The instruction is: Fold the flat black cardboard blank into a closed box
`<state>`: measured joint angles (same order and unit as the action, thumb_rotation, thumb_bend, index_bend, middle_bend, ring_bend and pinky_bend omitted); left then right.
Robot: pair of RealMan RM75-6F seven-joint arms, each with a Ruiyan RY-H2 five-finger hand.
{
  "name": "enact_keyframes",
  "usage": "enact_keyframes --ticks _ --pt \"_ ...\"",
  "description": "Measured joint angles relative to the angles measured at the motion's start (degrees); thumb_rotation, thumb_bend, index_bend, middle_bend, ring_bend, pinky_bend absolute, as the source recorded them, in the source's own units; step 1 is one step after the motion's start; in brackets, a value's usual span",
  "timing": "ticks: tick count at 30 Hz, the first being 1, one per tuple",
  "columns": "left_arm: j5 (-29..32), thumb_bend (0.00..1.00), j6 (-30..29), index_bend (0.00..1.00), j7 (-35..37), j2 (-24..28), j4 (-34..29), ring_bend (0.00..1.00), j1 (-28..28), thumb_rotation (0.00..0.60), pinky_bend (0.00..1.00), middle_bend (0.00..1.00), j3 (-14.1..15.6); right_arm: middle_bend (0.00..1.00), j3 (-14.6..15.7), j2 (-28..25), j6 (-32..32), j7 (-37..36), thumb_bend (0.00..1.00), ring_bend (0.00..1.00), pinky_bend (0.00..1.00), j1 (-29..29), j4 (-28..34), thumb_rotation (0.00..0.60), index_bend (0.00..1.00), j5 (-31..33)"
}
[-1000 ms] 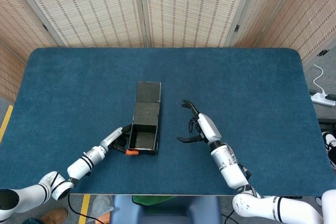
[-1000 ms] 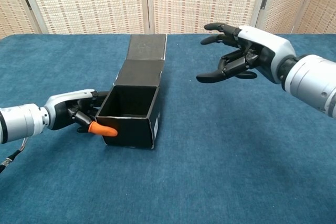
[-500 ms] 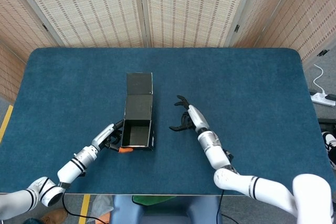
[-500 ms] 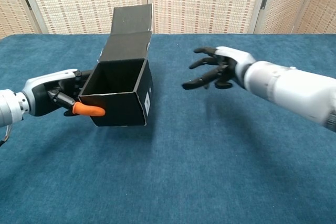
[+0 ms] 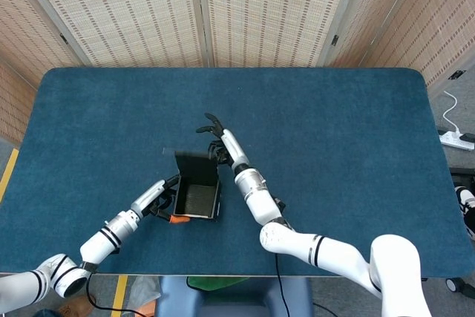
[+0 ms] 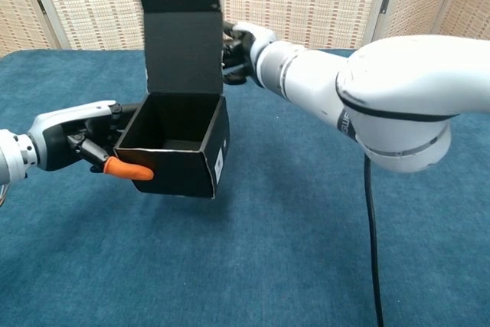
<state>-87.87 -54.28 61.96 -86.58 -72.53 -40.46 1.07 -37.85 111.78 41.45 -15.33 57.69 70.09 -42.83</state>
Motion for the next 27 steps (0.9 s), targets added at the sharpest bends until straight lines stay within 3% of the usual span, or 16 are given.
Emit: enact_keyframes --ticks 6,15,18,22,27 --pt "2.63 0.2 2.85 0.52 -2.59 -1.16 1.39 0.69 -0.08 0.6 0.92 0.52 -0.58 0.3 2.27 -4.14 -0.73 -0.93 0.0 0.7 1.0 -2.47 10.33 0.6 0.0 -3.52" --pt "7.66 0.2 5.81 0.49 -8.58 -3.19 2.26 0.7 0.92 0.6 0.92 0.5 -1.71 0.32 12.72 -8.97 1.4 9.85 0.0 0.73 1.0 -3.81 17.17 0.6 0.05 -8.44" --pt "9.22 0.2 6.56 0.4 -12.09 -3.77 2.43 0.72 1.33 0.6 0.92 0.42 -2.1 0.33 15.34 -9.17 4.3 14.87 0.0 0.73 1.0 -3.65 17.71 0.6 0.07 -10.04" --pt "10.78 0.2 7.98 0.15 -16.47 -3.79 1.86 0.72 1.68 0.6 0.9 0.3 -2.51 0.34 17.83 -8.93 7.9 19.35 0.0 0.74 1.0 -3.47 18.03 0.6 0.09 -11.58" --pt "11.79 0.2 8.2 0.04 -21.04 -3.56 0.66 0.71 2.1 0.6 0.87 0.2 -2.99 0.33 19.6 -7.49 10.17 23.33 0.0 0.74 1.0 -3.01 16.92 0.6 0.1 -12.96"
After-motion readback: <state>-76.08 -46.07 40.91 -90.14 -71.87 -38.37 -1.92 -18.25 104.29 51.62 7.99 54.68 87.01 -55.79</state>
